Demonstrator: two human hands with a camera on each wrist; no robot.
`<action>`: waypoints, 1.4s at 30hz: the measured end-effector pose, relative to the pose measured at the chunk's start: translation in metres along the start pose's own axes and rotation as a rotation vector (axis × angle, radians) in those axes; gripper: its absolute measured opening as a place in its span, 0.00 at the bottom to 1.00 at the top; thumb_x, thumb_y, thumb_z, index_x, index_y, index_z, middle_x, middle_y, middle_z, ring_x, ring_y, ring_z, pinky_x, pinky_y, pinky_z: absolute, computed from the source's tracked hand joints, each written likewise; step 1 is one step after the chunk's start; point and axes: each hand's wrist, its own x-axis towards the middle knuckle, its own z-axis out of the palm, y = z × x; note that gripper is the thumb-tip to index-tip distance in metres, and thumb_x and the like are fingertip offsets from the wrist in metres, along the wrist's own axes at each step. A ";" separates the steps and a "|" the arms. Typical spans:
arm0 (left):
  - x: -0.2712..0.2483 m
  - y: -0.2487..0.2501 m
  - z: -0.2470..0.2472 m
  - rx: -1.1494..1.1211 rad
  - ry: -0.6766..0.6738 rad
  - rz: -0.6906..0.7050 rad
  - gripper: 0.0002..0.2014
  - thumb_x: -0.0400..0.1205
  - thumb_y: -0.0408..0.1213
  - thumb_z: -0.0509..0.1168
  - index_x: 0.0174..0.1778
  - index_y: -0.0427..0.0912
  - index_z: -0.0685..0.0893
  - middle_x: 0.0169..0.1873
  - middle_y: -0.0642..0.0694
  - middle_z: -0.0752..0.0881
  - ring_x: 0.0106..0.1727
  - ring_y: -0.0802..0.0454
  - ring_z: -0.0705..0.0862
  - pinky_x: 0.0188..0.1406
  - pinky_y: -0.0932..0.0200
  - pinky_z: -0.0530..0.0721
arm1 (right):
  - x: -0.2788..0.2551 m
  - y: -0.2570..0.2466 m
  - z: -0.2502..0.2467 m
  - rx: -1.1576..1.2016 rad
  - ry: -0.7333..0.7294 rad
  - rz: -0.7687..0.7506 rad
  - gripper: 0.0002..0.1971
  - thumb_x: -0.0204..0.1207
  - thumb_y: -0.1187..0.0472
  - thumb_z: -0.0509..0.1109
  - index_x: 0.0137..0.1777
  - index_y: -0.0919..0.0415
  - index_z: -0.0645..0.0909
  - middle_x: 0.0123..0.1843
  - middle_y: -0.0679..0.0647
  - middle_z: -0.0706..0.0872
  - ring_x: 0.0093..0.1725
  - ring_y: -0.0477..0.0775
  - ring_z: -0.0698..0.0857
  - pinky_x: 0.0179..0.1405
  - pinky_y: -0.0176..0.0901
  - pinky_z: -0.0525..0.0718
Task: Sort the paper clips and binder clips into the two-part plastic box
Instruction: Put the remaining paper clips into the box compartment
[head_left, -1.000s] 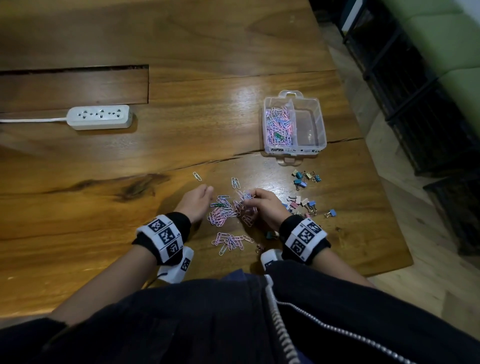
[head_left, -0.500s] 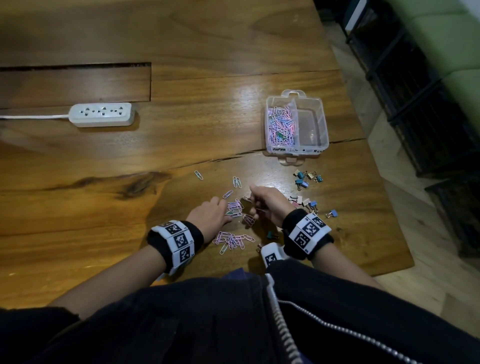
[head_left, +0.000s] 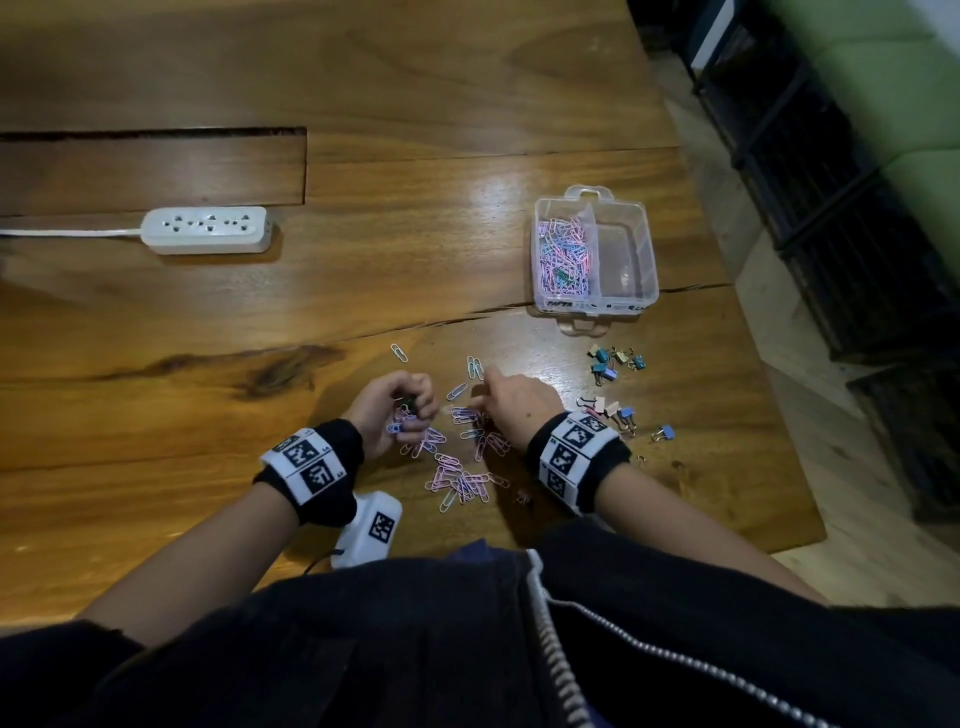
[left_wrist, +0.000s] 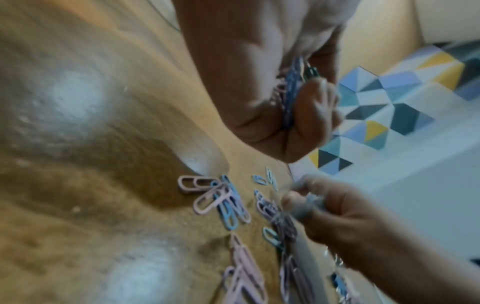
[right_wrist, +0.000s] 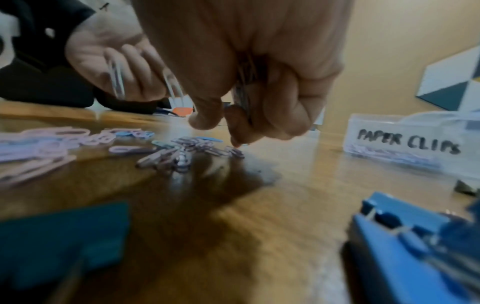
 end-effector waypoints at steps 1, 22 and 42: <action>-0.001 0.002 0.000 -0.068 -0.017 -0.006 0.10 0.69 0.30 0.51 0.22 0.40 0.71 0.16 0.47 0.74 0.11 0.58 0.65 0.09 0.75 0.63 | 0.000 0.000 0.001 -0.035 -0.012 -0.010 0.23 0.76 0.43 0.59 0.59 0.64 0.69 0.50 0.60 0.87 0.42 0.59 0.83 0.36 0.43 0.73; 0.062 0.083 0.087 -0.135 0.078 -0.279 0.10 0.85 0.40 0.52 0.45 0.36 0.72 0.33 0.44 0.73 0.32 0.53 0.73 0.20 0.66 0.81 | -0.033 0.050 -0.052 0.759 -0.121 0.146 0.12 0.80 0.54 0.58 0.36 0.57 0.68 0.29 0.50 0.74 0.25 0.46 0.70 0.20 0.32 0.67; 0.074 0.097 0.063 1.326 0.397 0.115 0.18 0.78 0.31 0.64 0.65 0.38 0.77 0.65 0.36 0.77 0.65 0.40 0.75 0.60 0.54 0.74 | 0.084 0.084 -0.120 0.697 0.286 0.288 0.10 0.78 0.63 0.62 0.53 0.64 0.83 0.42 0.54 0.84 0.40 0.49 0.80 0.48 0.41 0.83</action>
